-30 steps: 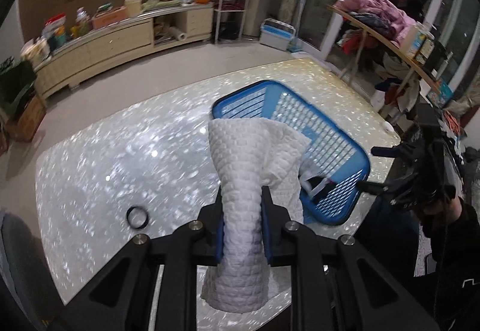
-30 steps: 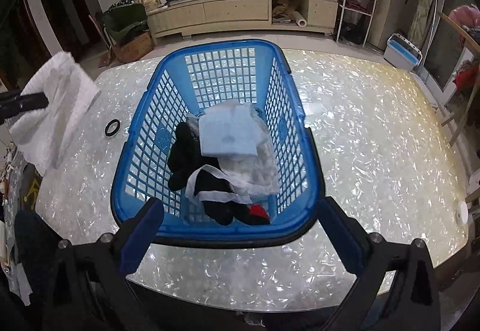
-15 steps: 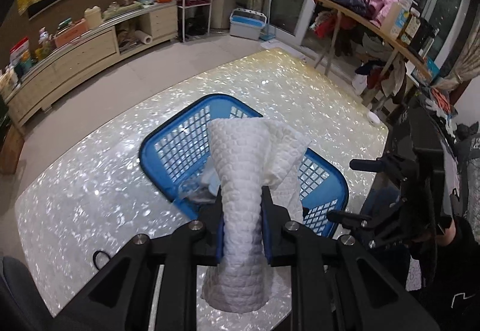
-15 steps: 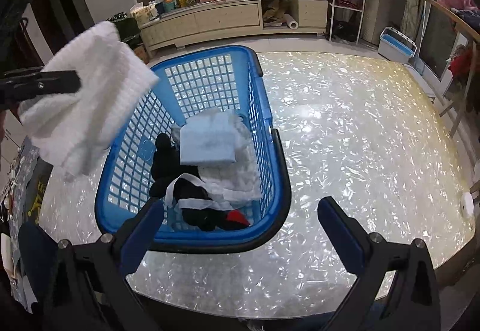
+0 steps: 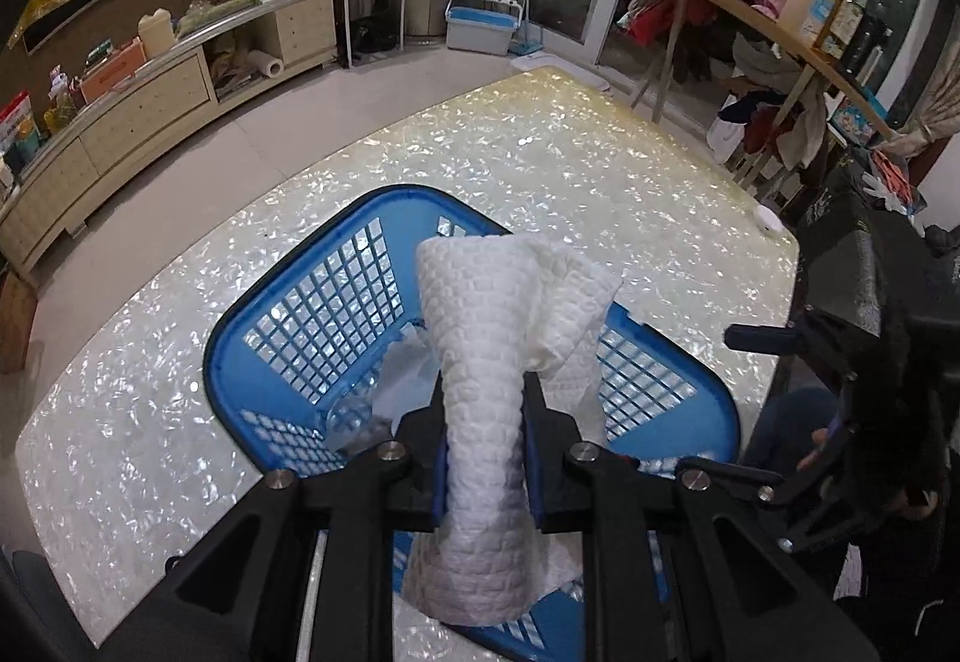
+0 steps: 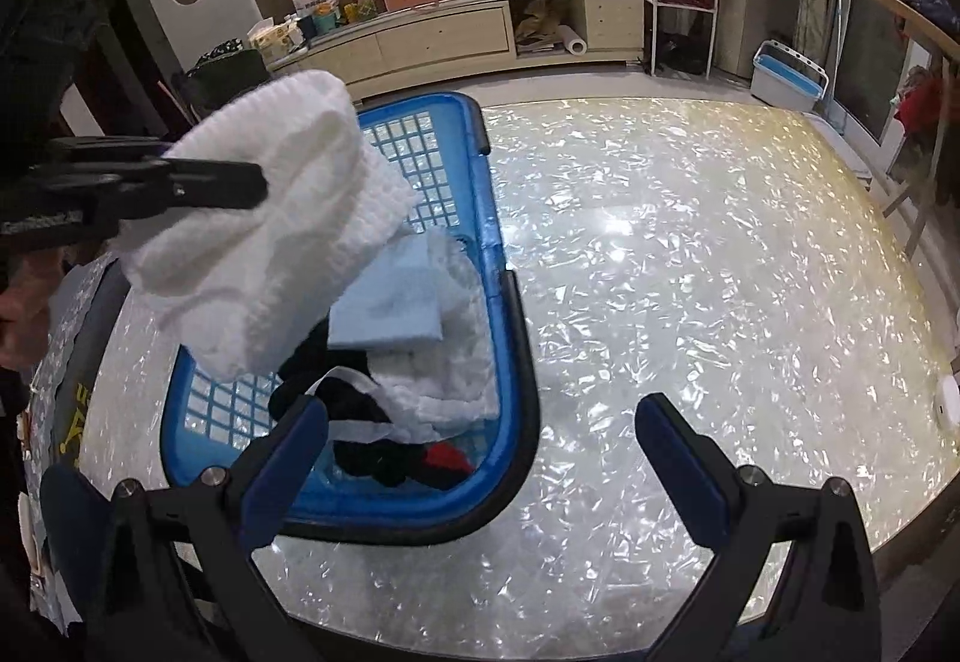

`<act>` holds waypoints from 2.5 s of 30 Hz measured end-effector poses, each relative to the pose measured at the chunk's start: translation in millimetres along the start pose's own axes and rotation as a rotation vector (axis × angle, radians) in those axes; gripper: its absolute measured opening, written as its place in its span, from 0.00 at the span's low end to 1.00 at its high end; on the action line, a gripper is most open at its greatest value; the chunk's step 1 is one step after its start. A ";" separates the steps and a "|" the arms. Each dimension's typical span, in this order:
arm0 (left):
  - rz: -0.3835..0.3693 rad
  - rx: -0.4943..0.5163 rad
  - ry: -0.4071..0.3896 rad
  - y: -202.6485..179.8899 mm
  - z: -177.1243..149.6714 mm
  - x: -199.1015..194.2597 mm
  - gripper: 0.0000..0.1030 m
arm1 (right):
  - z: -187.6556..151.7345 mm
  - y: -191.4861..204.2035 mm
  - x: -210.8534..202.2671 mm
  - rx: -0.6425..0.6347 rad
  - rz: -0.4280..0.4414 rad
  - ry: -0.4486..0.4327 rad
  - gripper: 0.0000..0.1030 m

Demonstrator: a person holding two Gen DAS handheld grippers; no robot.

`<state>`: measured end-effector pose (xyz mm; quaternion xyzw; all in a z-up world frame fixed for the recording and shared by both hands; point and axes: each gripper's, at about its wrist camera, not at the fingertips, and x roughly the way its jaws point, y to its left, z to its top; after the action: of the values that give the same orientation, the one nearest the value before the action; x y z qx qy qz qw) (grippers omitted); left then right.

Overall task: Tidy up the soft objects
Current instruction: 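Carry the white waffle towel with the left gripper into the basket and release it, then withdraw the left gripper while the right gripper moves toward the black rubber ring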

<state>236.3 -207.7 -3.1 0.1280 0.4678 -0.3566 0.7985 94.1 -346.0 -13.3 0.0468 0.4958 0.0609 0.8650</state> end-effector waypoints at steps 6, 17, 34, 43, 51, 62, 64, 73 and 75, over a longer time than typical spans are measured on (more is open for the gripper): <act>0.025 -0.006 0.048 7.4 8.7 35.1 0.17 | 4.5 -0.7 7.5 -0.010 -0.029 -0.001 1.00; 0.069 0.016 0.126 14.1 8.0 81.9 0.17 | 11.3 -1.0 20.9 0.009 0.010 0.020 1.00; 0.090 0.040 0.124 15.8 1.8 72.3 0.44 | 12.9 5.6 21.4 0.018 0.032 0.035 1.00; 0.092 0.039 0.050 12.9 -2.8 40.1 0.52 | 9.1 7.5 15.4 0.018 0.035 0.033 1.00; 0.067 0.027 0.013 7.1 -7.6 19.1 0.53 | 8.2 11.3 5.5 0.008 0.028 0.018 1.00; 0.099 0.014 -0.069 -2.0 -43.1 -33.2 0.79 | 4.3 34.3 -11.7 -0.034 0.025 -0.004 1.00; 0.101 0.008 -0.073 -1.0 -51.4 -41.3 0.79 | 3.1 42.2 -13.5 -0.046 0.028 -0.006 1.00; 0.234 -0.064 -0.073 18.4 -107.3 -78.2 1.00 | 1.5 70.3 -15.1 -0.068 0.068 -0.015 1.00; 0.274 -0.085 -0.066 24.8 -123.6 -86.8 1.00 | 1.0 81.9 -16.2 -0.070 0.082 -0.022 1.00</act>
<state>145.7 -84.4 1.0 0.1450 0.4342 -0.2281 0.8593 82.0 -267.6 12.6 0.0374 0.4815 0.1134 0.8683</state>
